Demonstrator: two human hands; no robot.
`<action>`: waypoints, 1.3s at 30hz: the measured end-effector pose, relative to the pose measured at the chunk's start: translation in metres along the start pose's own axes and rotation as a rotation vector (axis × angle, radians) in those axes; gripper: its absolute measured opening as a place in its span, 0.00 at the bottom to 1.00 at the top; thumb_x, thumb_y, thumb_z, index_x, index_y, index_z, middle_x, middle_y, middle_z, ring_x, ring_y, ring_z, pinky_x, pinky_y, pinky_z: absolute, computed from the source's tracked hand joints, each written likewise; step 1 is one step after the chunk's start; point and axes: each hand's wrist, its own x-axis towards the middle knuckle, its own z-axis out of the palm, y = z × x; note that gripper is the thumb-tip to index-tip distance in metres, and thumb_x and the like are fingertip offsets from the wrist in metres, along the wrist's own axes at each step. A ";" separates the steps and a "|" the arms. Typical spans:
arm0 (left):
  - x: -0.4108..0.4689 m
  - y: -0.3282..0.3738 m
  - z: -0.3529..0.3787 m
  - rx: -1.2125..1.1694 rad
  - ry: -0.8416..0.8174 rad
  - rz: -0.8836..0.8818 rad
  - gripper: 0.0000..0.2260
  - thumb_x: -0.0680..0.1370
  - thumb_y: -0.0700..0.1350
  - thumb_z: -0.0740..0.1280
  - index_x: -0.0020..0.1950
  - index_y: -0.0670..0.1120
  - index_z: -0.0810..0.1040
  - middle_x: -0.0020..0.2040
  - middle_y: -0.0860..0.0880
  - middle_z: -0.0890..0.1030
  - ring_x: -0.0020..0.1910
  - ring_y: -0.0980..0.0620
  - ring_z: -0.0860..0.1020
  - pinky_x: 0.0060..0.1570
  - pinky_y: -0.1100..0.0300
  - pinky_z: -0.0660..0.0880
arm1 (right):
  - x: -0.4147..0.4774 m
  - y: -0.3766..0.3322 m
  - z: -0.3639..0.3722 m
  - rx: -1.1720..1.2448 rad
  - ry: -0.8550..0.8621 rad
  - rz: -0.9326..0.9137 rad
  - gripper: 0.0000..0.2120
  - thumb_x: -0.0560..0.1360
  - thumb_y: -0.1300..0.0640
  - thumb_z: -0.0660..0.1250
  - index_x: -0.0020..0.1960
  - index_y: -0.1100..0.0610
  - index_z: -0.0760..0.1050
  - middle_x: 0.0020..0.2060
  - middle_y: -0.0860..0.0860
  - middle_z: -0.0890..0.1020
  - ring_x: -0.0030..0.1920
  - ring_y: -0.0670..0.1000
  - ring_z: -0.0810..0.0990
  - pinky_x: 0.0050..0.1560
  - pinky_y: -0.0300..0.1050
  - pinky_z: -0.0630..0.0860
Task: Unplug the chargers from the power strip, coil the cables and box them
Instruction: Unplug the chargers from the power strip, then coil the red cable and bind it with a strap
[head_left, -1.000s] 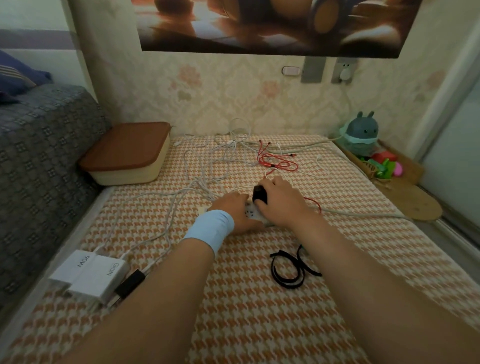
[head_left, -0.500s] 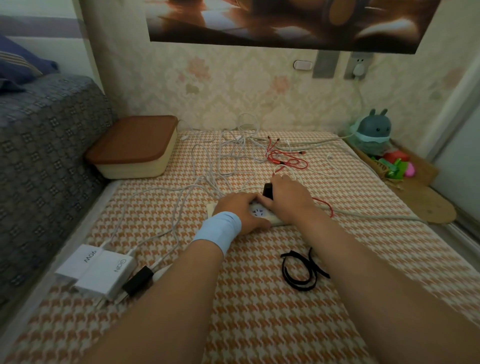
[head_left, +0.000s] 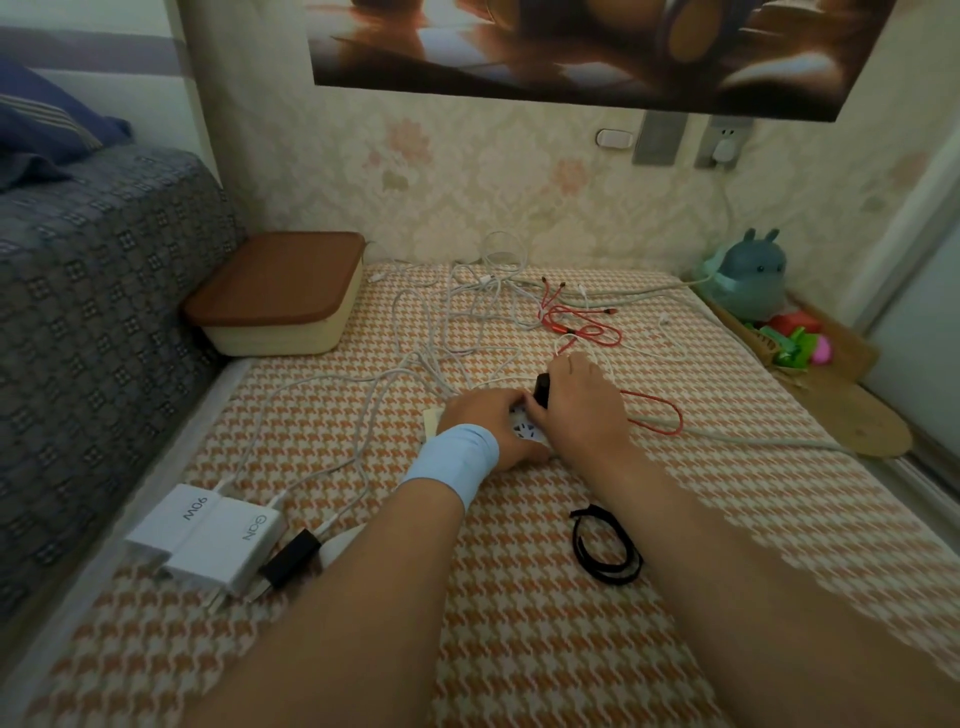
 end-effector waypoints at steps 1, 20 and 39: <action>0.000 -0.001 0.000 -0.001 -0.009 -0.004 0.24 0.67 0.63 0.73 0.59 0.55 0.78 0.56 0.53 0.81 0.50 0.49 0.79 0.52 0.53 0.78 | -0.001 0.001 0.000 0.008 0.022 -0.013 0.20 0.78 0.45 0.68 0.53 0.63 0.73 0.48 0.59 0.76 0.45 0.58 0.77 0.36 0.48 0.69; -0.046 -0.001 -0.042 -0.229 0.183 -0.008 0.23 0.78 0.33 0.58 0.70 0.52 0.72 0.68 0.49 0.74 0.64 0.48 0.74 0.62 0.53 0.73 | -0.023 -0.016 -0.072 0.247 -0.213 -0.222 0.14 0.81 0.43 0.63 0.59 0.50 0.67 0.57 0.51 0.68 0.57 0.54 0.66 0.62 0.54 0.67; -0.144 -0.017 -0.055 -0.092 -0.205 -0.098 0.17 0.81 0.51 0.63 0.68 0.48 0.75 0.65 0.48 0.77 0.59 0.47 0.77 0.59 0.56 0.74 | -0.102 -0.073 -0.121 0.608 -0.629 -0.106 0.37 0.69 0.50 0.78 0.73 0.46 0.65 0.69 0.49 0.70 0.69 0.52 0.69 0.64 0.53 0.74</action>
